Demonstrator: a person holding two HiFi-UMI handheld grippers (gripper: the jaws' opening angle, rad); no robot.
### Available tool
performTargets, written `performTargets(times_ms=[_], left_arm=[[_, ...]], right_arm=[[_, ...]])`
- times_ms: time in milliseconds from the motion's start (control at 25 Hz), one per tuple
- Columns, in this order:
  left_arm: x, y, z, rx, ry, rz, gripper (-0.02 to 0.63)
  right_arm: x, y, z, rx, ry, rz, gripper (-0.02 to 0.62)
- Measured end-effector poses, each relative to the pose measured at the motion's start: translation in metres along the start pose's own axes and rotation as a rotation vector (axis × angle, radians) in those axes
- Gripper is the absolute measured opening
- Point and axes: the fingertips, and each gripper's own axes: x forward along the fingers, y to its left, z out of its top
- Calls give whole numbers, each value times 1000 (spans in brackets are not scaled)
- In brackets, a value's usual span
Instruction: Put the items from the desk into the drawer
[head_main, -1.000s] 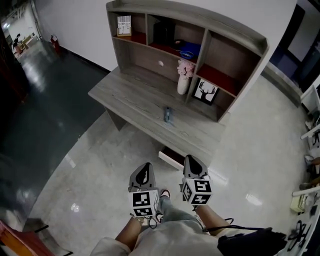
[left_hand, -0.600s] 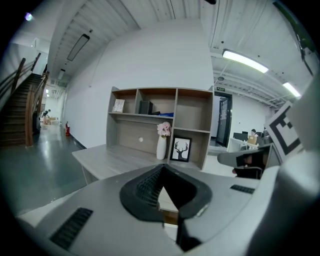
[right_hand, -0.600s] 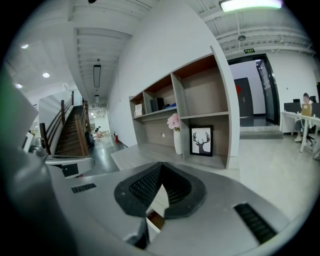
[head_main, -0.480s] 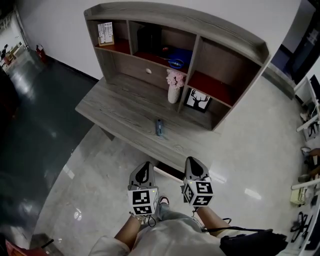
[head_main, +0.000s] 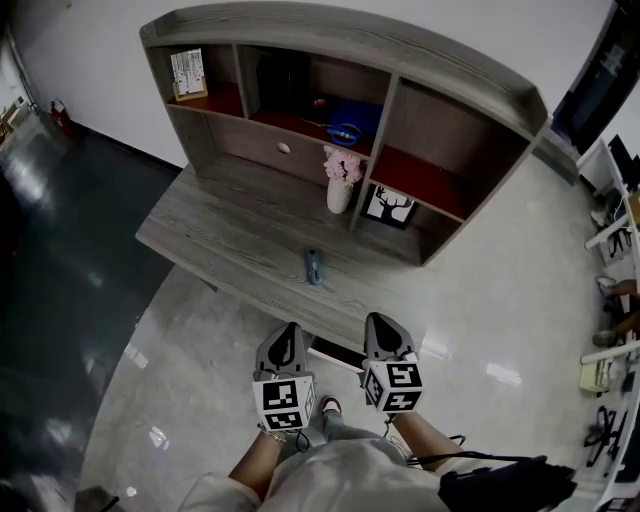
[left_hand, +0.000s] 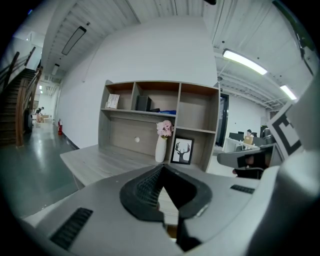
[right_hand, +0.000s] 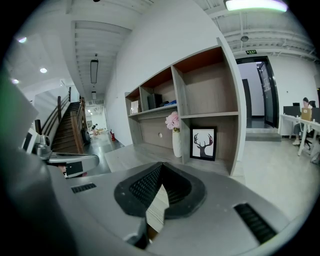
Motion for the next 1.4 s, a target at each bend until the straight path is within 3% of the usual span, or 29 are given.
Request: performTargets(times_ms=[320,1240,1400], left_arm=[[25,34,5,49,58,-72,-3],[57,86,-23,25,130,-69,-3],[66,99,-29,21,146,-62,-2]], right_arm=[[36,31,-3,56,25,-34,-2],[135,49,-42,146,169,7,2],[158,49,-52,179,211,13,49]])
